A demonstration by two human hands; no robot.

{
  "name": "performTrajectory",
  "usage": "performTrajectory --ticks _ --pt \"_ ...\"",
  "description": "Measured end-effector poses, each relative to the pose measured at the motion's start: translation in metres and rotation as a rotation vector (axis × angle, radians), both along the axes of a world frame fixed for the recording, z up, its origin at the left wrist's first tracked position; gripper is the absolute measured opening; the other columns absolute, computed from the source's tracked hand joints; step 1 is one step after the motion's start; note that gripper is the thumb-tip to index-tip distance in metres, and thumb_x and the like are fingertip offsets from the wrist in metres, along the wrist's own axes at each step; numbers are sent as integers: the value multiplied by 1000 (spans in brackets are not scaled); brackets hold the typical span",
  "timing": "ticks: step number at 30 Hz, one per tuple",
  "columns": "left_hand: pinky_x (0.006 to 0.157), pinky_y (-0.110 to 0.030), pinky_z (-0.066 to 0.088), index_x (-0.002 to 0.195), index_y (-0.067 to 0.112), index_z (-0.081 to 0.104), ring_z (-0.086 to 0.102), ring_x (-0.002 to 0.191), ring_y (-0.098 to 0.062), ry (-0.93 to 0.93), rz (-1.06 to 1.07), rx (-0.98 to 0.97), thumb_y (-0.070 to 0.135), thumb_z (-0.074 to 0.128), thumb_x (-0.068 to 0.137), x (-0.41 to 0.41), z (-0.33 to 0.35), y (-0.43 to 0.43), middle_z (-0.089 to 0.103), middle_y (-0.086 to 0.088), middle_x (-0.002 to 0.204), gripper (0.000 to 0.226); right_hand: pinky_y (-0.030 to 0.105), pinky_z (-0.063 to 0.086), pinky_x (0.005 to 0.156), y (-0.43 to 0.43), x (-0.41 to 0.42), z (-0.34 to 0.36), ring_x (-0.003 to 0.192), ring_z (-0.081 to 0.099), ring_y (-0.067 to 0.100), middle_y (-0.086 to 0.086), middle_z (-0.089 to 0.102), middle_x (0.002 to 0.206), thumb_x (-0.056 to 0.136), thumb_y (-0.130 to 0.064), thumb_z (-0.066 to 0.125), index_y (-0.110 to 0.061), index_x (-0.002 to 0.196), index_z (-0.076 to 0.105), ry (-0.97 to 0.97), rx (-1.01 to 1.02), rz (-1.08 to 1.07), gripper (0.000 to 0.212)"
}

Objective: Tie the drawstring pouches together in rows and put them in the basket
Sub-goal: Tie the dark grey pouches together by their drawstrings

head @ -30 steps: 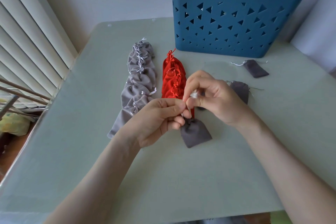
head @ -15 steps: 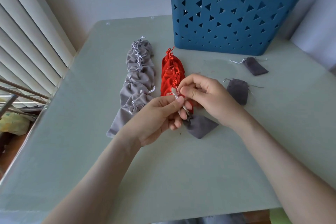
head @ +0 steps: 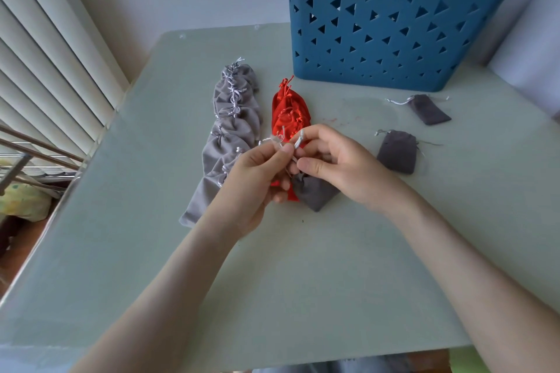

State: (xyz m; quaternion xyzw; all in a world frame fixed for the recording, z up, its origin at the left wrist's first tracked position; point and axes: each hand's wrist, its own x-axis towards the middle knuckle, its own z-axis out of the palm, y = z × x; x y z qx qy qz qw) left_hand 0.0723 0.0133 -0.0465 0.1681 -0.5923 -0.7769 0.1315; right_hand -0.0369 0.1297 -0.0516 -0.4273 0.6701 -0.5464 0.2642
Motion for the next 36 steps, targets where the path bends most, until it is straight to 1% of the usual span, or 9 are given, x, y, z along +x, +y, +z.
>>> performTrajectory --ticks 6,11,14,19,22,24,27,31,36 --pt "42 -18 33 79 9 64 41 48 -7 41 67 -32 15 53 94 -2 -3 0 57 3 63 19 18 47 85 0 0 3 86 60 5 1 62 88 89 5 58 -12 113 51 -119 -48 38 30" --pt "51 -21 33 75 13 68 42 54 -9 83 -1 -39 27 57 81 -2 -5 -2 59 1 65 19 19 46 80 0 -1 4 83 60 9 -2 64 79 80 -5 59 -10 106 52 -271 -112 72 27" --pt "53 -19 33 70 14 68 44 54 -9 60 -71 -62 26 59 80 0 -4 -7 61 0 66 18 20 47 77 2 -3 4 78 61 12 -2 64 71 76 -6 57 -10 102 51 -336 -125 95 26" --pt "57 -14 36 77 13 66 49 60 -8 61 -60 -185 8 65 86 1 -5 -10 65 -6 75 11 21 46 81 3 -5 2 82 61 12 3 62 80 76 -7 57 -12 104 53 -290 -76 61 29" --pt "66 -26 40 81 22 68 52 66 -19 56 41 -518 16 68 84 2 -11 -10 65 -14 76 7 17 45 77 2 -7 2 79 60 8 -1 63 78 79 -5 57 -15 102 54 -268 -62 44 26" --pt "60 -16 35 82 25 67 44 57 -6 37 128 -856 14 67 82 1 -18 -10 56 8 61 11 17 43 76 2 -7 0 78 57 8 -1 60 79 84 1 57 -16 102 54 -241 -40 33 24" --pt "60 -7 33 88 16 66 43 62 0 70 222 -1224 5 62 76 -1 -20 -7 48 17 65 17 18 43 77 1 -7 -3 80 54 8 2 57 82 89 7 54 -16 102 55 -171 16 21 26" --pt "60 -20 32 88 12 65 41 69 -9 91 282 -1386 17 47 77 -4 -27 -9 53 6 68 21 18 43 78 -1 -6 -2 82 54 7 3 57 87 90 5 53 -16 102 56 -163 28 4 25" --pt "60 -27 36 87 6 63 42 69 -15 148 368 -1456 14 50 81 -3 -25 -7 56 -3 69 16 23 45 89 -3 -4 -1 94 59 8 2 66 96 96 -3 49 -17 104 64 -242 18 31 22"
